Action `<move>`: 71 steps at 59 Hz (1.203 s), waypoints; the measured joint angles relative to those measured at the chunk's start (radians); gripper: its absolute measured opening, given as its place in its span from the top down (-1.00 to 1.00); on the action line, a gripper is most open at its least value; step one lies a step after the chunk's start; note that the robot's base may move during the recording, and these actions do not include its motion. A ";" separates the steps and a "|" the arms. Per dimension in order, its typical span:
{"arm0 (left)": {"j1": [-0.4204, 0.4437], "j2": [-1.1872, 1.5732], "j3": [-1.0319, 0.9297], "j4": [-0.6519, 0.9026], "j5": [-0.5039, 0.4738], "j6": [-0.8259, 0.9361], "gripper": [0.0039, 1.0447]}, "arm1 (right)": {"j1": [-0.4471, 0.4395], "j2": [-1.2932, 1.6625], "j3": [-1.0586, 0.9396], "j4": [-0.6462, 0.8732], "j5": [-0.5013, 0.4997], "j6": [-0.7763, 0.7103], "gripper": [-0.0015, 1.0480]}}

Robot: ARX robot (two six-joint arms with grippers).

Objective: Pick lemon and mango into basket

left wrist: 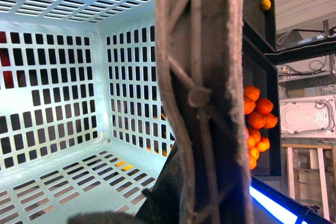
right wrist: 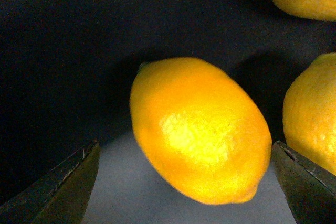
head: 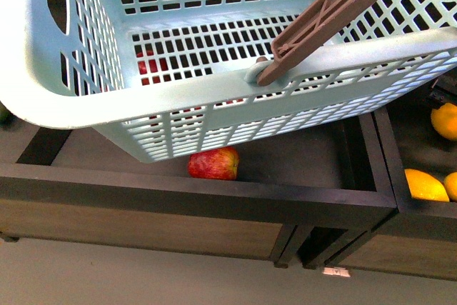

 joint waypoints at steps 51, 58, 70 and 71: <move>0.000 0.000 0.000 0.000 0.000 0.000 0.92 | -0.012 0.165 0.253 -0.124 0.010 -0.038 -0.83; 0.000 0.000 0.000 0.000 0.000 0.000 0.92 | -0.012 0.167 0.237 -0.115 0.006 -0.047 -0.45; 0.000 0.000 0.000 0.000 0.000 0.000 0.92 | -0.012 0.147 0.182 -0.081 -0.012 -0.057 -0.36; 0.000 0.000 0.000 0.000 0.000 0.000 0.92 | -0.012 0.144 0.177 -0.078 -0.015 -0.058 -0.36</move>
